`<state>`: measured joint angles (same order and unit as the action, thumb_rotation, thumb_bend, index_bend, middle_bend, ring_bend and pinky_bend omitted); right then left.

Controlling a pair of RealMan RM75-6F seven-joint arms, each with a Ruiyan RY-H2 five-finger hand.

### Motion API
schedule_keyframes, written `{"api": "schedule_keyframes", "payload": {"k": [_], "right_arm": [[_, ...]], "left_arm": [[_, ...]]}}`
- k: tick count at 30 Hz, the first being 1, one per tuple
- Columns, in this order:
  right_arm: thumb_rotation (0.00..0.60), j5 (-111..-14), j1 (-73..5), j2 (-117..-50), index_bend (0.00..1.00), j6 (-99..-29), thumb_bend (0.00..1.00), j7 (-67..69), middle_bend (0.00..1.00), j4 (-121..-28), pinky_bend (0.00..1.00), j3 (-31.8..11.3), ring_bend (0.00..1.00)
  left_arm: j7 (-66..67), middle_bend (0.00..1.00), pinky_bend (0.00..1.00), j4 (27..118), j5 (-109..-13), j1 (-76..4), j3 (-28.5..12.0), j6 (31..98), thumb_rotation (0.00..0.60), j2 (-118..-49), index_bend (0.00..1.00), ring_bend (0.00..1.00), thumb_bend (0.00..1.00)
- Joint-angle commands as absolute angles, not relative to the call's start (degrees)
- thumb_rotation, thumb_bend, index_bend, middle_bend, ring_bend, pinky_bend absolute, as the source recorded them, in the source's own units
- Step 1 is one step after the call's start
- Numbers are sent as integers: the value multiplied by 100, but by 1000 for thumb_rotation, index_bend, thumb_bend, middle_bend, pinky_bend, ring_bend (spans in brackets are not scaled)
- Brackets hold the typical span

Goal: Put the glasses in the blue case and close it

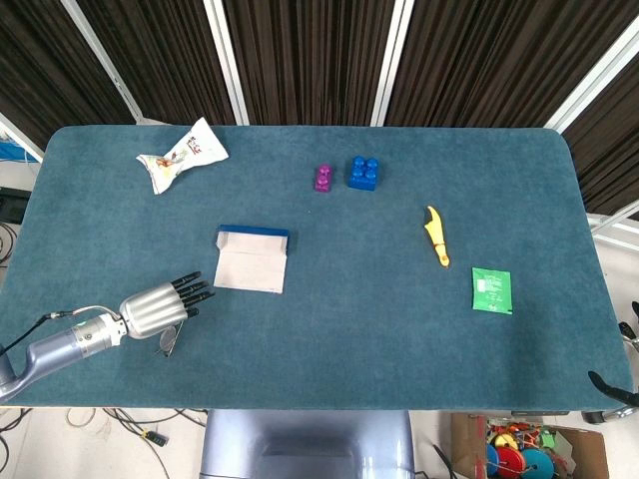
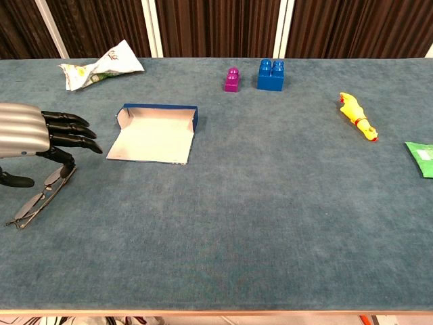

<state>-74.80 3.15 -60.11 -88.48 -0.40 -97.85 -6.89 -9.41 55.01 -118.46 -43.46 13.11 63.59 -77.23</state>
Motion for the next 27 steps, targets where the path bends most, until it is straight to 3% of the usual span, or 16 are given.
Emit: {"api": "schedule_keyframes", "payload": {"k": [1,27], "right_arm": [[600,-7466,318,-6012,0,-8846,142,-44,22,-9794,237,-694,124],[600,-7333,340,-6010,0,-8812,142,-61,22,-9854,237,-751,124]], "left_arm": [[-979,92,0,5417,-11857,-4374,1345,6475,600,-7785,435,0,276],[-943,98,0,5054,-11796,-4424,1667,6617,600,-8002,491,0,277]]}}
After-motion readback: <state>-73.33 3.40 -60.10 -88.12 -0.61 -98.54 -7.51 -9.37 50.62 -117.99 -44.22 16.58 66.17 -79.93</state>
